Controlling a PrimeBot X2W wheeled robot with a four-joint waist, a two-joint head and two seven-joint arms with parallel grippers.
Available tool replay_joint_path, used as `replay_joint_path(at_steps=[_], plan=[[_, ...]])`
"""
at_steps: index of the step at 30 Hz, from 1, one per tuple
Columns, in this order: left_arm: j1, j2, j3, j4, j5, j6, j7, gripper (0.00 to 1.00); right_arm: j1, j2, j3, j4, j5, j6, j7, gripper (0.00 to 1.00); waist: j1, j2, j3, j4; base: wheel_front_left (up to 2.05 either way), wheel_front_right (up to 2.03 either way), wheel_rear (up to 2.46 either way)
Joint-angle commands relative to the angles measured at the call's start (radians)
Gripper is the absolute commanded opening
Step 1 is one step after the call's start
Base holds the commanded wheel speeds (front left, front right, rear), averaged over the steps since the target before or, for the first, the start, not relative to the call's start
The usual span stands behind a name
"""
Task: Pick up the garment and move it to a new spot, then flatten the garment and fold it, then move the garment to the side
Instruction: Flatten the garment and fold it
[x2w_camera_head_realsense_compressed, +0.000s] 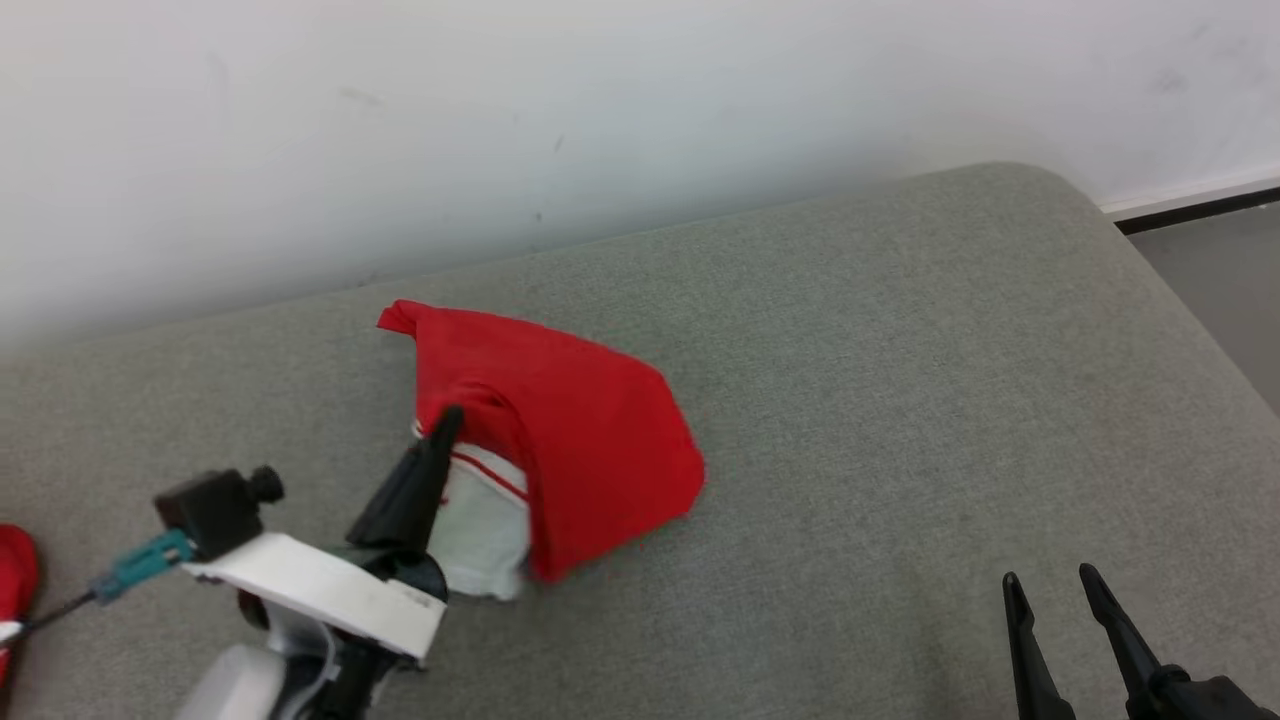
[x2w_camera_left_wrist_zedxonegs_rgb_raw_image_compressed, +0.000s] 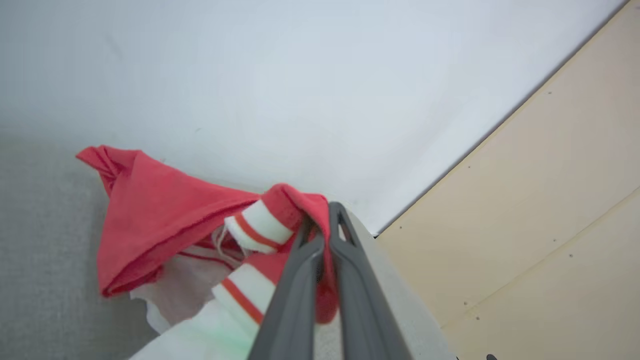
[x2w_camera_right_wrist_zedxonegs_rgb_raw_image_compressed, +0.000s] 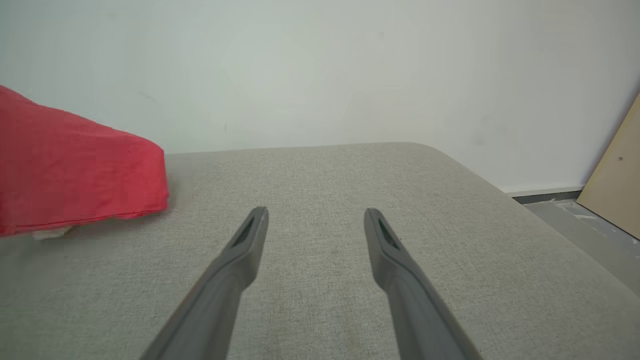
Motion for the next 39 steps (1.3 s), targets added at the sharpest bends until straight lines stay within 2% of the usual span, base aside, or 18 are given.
replay_joint_path(at_steps=[1,9,14,17,20,28,34,39], plan=[[-0.013,0.044,0.033,-0.075,-0.010,0.024,0.029,0.00,0.013,-0.003,-0.004,0.002,-0.004,-0.002,0.001,1.00,0.0000,0.0000,-0.010,0.016,0.00,0.00,0.00],[-0.117,0.229,0.137,-0.262,0.024,0.117,0.170,0.00,0.016,-0.008,0.010,0.007,-0.006,-0.002,0.001,1.00,0.0000,0.0000,-0.033,0.035,0.00,0.00,0.00],[-0.167,0.333,0.118,-0.301,0.015,0.120,0.326,0.00,0.013,-0.012,0.021,0.009,0.000,-0.002,0.001,1.00,0.0000,0.0000,-0.042,0.029,0.00,0.00,0.00],[-0.179,0.344,0.091,-0.310,0.015,0.115,0.369,0.00,0.013,-0.013,0.023,0.010,0.002,-0.002,0.001,1.00,0.0000,0.0000,-0.042,0.025,0.00,0.00,0.00],[-0.180,0.322,0.041,-0.320,0.008,0.111,0.409,0.00,0.011,-0.012,0.026,0.010,0.003,-0.002,0.001,1.00,0.0000,0.0000,-0.038,0.017,0.00,0.00,0.00],[-0.160,0.208,-0.086,-0.271,0.007,0.104,0.417,0.00,-0.006,-0.013,0.027,0.007,0.005,-0.002,0.001,1.00,0.0000,0.0000,-0.018,-0.010,0.00,0.00,0.00],[-0.207,0.115,-0.147,-0.164,0.021,0.078,0.384,0.00,-0.024,-0.010,0.039,0.007,0.007,-0.002,0.001,1.00,0.0000,0.0000,0.007,-0.033,0.00,0.00,0.00],[-0.250,0.041,-0.155,-0.030,0.044,0.082,0.317,0.00,-0.031,-0.004,0.045,0.009,0.015,-0.002,0.001,1.00,0.0000,0.0000,0.032,-0.059,0.00,0.00,0.00]])
